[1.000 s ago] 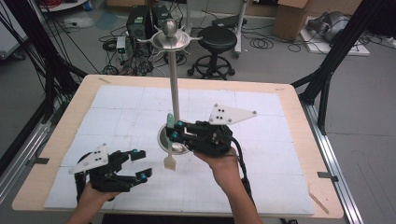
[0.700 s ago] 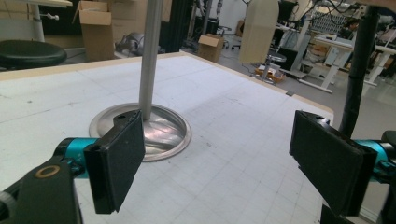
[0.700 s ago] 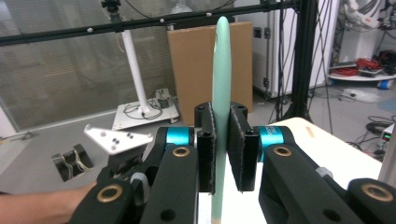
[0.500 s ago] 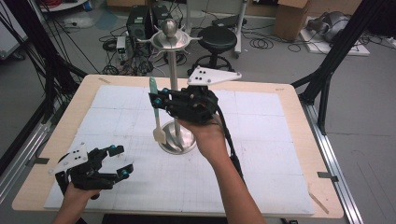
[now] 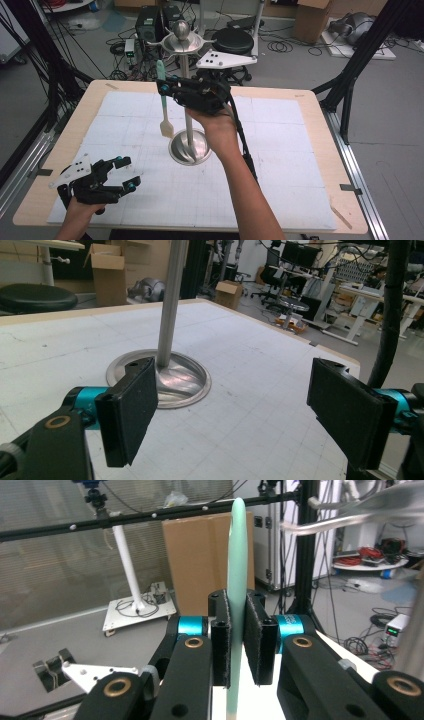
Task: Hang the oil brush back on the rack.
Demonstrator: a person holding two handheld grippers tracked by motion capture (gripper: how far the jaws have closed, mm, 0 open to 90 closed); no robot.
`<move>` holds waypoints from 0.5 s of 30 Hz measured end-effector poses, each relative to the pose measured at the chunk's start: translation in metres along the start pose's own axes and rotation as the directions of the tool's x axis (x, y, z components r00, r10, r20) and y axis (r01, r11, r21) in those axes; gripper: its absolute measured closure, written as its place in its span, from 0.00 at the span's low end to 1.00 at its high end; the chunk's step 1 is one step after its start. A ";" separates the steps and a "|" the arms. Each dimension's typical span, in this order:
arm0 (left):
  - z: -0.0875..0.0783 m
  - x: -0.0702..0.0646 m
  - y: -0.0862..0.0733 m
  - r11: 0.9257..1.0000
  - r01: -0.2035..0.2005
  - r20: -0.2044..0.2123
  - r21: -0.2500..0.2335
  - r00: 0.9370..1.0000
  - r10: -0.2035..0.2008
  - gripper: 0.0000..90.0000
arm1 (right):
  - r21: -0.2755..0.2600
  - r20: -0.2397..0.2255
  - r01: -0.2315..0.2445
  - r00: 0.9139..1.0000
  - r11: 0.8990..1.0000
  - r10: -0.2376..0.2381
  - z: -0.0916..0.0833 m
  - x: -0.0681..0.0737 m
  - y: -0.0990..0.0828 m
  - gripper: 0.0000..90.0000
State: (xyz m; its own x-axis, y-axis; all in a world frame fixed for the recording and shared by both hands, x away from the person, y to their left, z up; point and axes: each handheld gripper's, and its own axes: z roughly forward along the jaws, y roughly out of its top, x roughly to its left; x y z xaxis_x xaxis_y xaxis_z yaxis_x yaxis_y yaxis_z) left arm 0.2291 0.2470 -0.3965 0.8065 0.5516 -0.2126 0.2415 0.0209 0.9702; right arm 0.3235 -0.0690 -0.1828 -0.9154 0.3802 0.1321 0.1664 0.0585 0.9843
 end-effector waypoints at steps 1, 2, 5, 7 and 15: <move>0.000 0.000 0.000 1.000 0.000 0.000 0.000 1.000 0.000 0.23 | -0.004 0.003 -0.007 1.000 1.000 0.007 -0.001 -0.002 0.001 0.92; 0.000 0.000 0.000 1.000 -0.001 -0.001 -0.001 1.000 0.001 0.23 | -0.006 0.007 -0.012 1.000 1.000 0.012 -0.002 -0.003 0.001 0.92; 0.000 0.000 0.000 1.000 0.000 0.002 -0.002 1.000 0.000 0.23 | -0.002 0.016 -0.021 1.000 1.000 0.021 -0.003 -0.007 0.002 0.92; 0.001 0.000 0.000 1.000 -0.002 0.004 0.001 1.000 0.002 0.23 | -0.001 0.015 -0.024 1.000 1.000 0.024 -0.003 -0.008 0.002 0.92; 0.001 0.000 0.000 1.000 0.000 0.004 0.000 1.000 0.000 0.24 | 0.009 0.007 -0.028 1.000 1.000 0.028 0.002 -0.008 0.004 0.92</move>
State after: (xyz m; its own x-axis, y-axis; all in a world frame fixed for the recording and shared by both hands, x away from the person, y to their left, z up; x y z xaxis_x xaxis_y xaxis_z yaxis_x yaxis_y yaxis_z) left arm 0.2291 0.2463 -0.3963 0.8090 0.5479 -0.2127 0.2408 0.0210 0.9703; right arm 0.3321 -0.0701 -0.1804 -0.9076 0.3886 0.1591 0.1957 0.0562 0.9791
